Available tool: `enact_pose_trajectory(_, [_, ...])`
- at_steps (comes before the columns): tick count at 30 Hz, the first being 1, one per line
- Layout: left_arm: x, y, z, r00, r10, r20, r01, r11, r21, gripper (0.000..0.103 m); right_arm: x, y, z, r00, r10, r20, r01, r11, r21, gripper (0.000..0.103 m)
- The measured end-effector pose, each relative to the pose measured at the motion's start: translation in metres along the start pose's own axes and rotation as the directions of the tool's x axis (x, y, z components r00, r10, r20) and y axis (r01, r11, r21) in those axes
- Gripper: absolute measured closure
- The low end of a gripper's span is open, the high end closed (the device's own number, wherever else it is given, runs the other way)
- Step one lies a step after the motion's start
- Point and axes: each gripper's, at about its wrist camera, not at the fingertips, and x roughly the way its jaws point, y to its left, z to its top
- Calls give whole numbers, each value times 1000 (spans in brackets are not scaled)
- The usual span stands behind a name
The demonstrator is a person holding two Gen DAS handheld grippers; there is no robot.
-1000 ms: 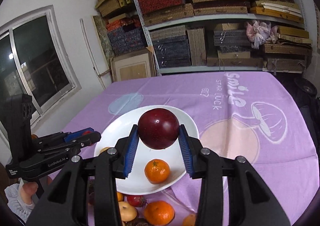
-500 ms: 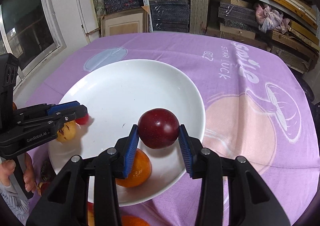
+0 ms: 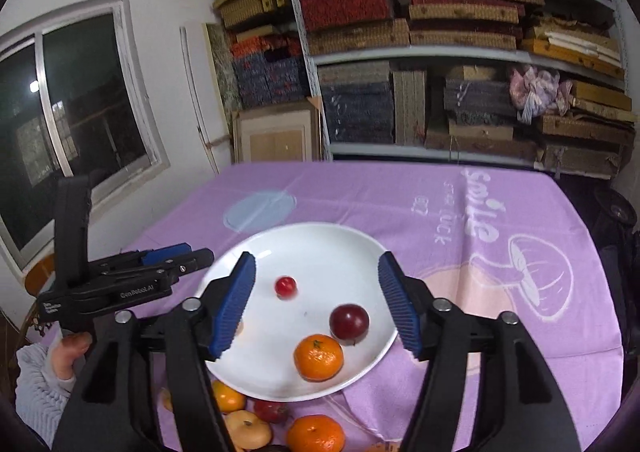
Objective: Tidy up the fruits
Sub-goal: 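Carry the tomato and plum onto the white plate and open both grippers, then withdraw both grippers from the plate toward the remaining fruits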
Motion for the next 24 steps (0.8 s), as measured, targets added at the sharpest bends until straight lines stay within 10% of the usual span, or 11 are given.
enact_pose_trajectory(4, [-41,-14,-18,1000,0,19,-1,999,47,33,-69,15,-5,991,42,125,-41,999,-10,11])
enact_pose_trajectory(16, [-57,-7,-155,985,63,-161,-41,990,136,31,-110,-2,-139,999,34,15,-35,999,32,4])
enact_pose_trajectory(24, [-53,-20,-157,985,81,-153,-53,982,182,31,-95,-13,-148,998,52,-42,-46,992,119,4])
